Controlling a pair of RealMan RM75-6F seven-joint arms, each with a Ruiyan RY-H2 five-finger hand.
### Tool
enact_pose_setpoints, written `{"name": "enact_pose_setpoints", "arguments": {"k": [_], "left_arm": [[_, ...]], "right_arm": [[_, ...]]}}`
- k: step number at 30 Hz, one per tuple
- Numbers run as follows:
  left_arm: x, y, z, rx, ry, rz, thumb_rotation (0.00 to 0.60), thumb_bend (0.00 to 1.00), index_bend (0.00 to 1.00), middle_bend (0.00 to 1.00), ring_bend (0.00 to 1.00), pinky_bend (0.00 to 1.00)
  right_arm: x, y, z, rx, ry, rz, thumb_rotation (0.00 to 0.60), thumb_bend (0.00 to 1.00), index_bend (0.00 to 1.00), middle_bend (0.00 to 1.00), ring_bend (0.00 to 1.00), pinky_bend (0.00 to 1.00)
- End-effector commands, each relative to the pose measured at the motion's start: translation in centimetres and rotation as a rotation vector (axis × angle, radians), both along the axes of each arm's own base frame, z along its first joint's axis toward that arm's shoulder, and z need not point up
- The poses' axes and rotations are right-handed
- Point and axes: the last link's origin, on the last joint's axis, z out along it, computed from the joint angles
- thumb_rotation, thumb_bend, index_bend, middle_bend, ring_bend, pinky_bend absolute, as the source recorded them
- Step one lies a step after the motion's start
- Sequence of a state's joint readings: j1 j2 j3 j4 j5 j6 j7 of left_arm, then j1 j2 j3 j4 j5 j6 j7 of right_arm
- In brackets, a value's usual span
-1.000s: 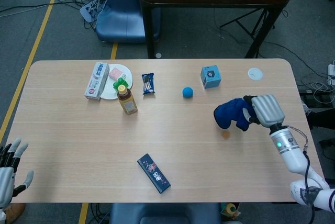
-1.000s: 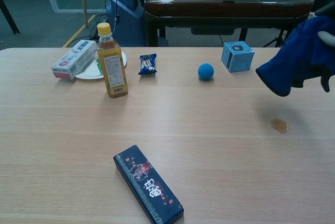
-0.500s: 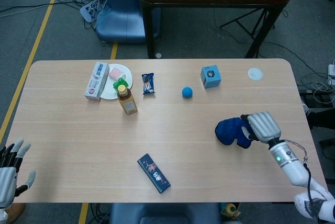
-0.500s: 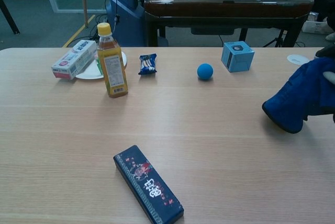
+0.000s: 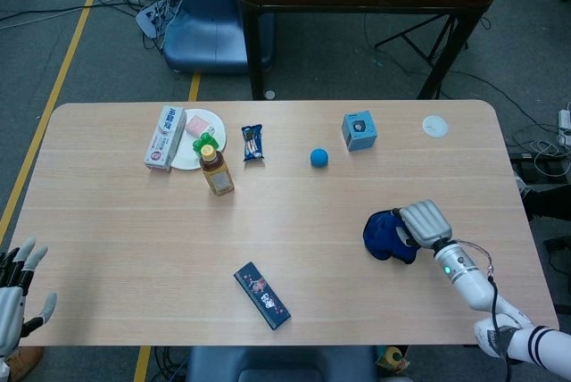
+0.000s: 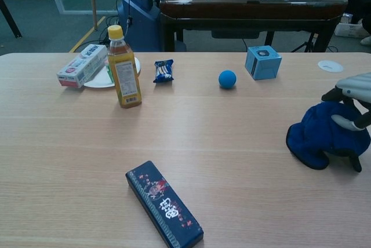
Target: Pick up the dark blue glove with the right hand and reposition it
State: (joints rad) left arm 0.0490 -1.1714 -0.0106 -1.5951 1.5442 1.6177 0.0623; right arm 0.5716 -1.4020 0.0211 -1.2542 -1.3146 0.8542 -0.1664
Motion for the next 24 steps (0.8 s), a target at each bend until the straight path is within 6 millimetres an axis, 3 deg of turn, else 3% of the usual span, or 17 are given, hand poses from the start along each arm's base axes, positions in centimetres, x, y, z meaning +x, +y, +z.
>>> {"name": "enact_pose_setpoints", "arguments": {"k": [1, 7, 18, 24], "left_arm": [[-0.1, 0.0, 0.0, -0.001, -0.002, 0.002, 0.6, 0.33, 0.11, 0.0, 0.04, 0.0], [-0.2, -0.2, 0.0, 0.003, -0.003, 0.006, 0.6, 0.34, 0.11, 0.0, 0.04, 0.0], [-0.4, -0.2, 0.1, 0.003, -0.003, 0.009, 0.6, 0.33, 0.11, 0.0, 0.04, 0.0], [-0.5, -0.4, 0.2, 0.01, -0.001, 0.016, 0.6, 0.33, 0.11, 0.0, 0.04, 0.0]], "right_arm": [[-0.3, -0.5, -1.4, 0.017, 0.051, 0.009, 0.6, 0.74, 0.7, 0.57, 0.61, 0.74], [-1.0, -2.1, -2.3, -0.009, 0.116, 0.008, 0.6, 0.74, 0.7, 0.57, 0.61, 0.74], [-1.8, -6.0, -1.9, -0.129, 0.149, -0.053, 0.6, 0.74, 0.7, 0.57, 0.61, 0.74], [-1.4, -5.5, -3.0, -0.088, 0.128, -0.046, 0.6, 0.74, 0.7, 0.57, 0.61, 0.74]]}}
